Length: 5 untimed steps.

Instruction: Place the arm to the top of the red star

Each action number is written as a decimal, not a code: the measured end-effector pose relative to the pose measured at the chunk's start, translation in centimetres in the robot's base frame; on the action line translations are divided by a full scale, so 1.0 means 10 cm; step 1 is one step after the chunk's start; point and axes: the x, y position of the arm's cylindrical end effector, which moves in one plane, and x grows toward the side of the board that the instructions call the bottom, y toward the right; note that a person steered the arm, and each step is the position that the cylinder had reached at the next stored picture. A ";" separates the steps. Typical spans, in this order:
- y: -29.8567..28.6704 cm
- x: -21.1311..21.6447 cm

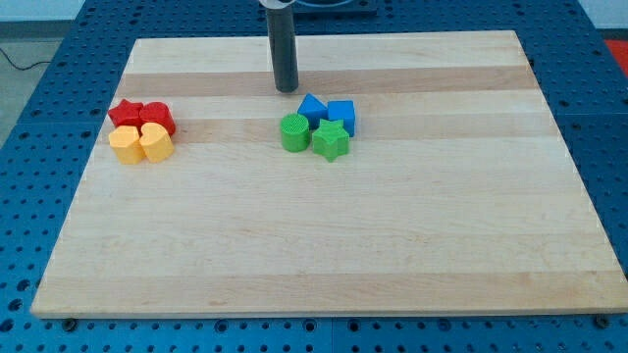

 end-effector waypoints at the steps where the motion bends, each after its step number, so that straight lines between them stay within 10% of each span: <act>1: 0.23 -0.13; 3: 0.63 0.01; 5: -0.56 -0.13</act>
